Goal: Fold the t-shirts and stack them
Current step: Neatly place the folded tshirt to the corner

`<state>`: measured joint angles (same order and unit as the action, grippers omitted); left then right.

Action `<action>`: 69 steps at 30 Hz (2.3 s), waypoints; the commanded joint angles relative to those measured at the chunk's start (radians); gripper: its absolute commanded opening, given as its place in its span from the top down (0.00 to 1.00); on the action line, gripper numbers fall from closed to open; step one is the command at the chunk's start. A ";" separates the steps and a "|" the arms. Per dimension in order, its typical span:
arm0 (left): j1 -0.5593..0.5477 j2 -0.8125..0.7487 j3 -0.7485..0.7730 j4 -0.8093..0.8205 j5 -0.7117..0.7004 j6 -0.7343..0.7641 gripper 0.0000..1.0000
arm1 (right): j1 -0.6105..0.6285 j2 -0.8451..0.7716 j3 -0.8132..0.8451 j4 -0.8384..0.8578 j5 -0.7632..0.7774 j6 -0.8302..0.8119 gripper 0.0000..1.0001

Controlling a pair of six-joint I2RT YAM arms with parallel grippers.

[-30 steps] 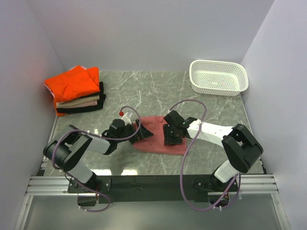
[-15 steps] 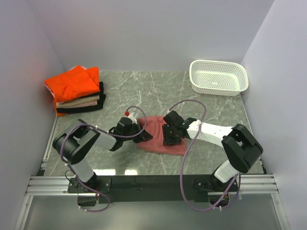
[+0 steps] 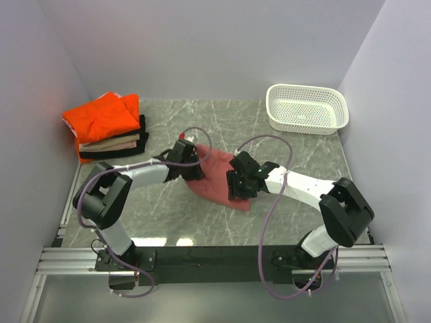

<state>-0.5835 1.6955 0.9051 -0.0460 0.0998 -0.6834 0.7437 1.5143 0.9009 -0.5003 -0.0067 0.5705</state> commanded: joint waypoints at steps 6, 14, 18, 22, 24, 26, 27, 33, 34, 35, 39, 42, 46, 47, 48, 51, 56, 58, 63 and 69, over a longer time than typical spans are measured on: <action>0.151 0.007 0.331 -0.400 -0.097 0.300 1.00 | -0.003 -0.138 0.023 -0.017 0.010 -0.072 0.38; 0.299 0.105 0.661 -0.567 -0.048 0.426 1.00 | -0.003 -0.154 -0.020 0.042 -0.076 -0.121 0.38; 0.343 0.180 0.808 -0.644 -0.049 0.472 1.00 | -0.003 -0.154 -0.049 0.075 -0.119 -0.124 0.38; 0.392 0.225 0.964 -0.689 -0.060 0.490 1.00 | -0.001 -0.143 -0.072 0.112 -0.141 -0.123 0.38; 0.409 0.245 1.021 -0.713 -0.057 0.511 1.00 | -0.003 -0.141 -0.088 0.124 -0.150 -0.121 0.38; 0.434 0.277 1.130 -0.761 -0.046 0.521 1.00 | -0.003 -0.137 -0.095 0.140 -0.162 -0.118 0.38; 0.444 0.289 1.173 -0.779 -0.037 0.531 1.00 | -0.001 -0.135 -0.100 0.147 -0.167 -0.116 0.38; 0.539 0.326 1.408 -0.859 0.015 0.547 1.00 | -0.003 -0.137 -0.114 0.161 -0.171 -0.112 0.38; 0.563 0.319 1.410 -0.855 0.034 0.547 1.00 | -0.001 -0.137 -0.117 0.163 -0.171 -0.110 0.38; 0.574 0.299 1.404 -0.844 0.038 0.545 1.00 | -0.003 -0.137 -0.117 0.164 -0.174 -0.110 0.38; 0.658 0.233 1.335 -0.795 0.061 0.539 1.00 | -0.001 -0.134 -0.129 0.172 -0.187 -0.107 0.38; 0.735 0.181 1.281 -0.763 0.095 0.530 1.00 | -0.001 -0.135 -0.135 0.174 -0.188 -0.109 0.38; 0.833 0.127 1.232 -0.735 0.136 0.527 1.00 | 0.000 -0.135 -0.142 0.174 -0.193 -0.109 0.38; 0.846 0.118 1.227 -0.733 0.146 0.532 1.00 | -0.001 -0.135 -0.142 0.175 -0.194 -0.109 0.38; 0.855 0.116 1.226 -0.733 0.159 0.533 1.00 | 0.000 -0.131 -0.142 0.178 -0.196 -0.107 0.38; 0.887 0.102 1.206 -0.710 0.176 0.525 1.00 | 0.000 -0.126 -0.140 0.186 -0.208 -0.104 0.38; 0.939 0.064 1.166 -0.632 0.155 0.486 1.00 | 0.011 -0.128 -0.140 0.183 -0.205 -0.100 0.38; 0.965 0.052 1.131 -0.612 0.126 0.473 1.00 | 0.014 -0.129 -0.145 0.189 -0.207 -0.095 0.38; 0.990 0.020 0.968 -0.533 0.049 0.463 1.00 | 0.020 -0.123 -0.151 0.195 -0.217 -0.090 0.38; 1.002 0.062 0.881 -0.489 -0.095 0.446 1.00 | 0.031 -0.154 -0.163 0.190 -0.207 -0.089 0.38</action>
<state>0.4145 1.7653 1.8065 -0.6403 0.1146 -0.2241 0.7639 1.3914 0.7563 -0.3420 -0.2146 0.4782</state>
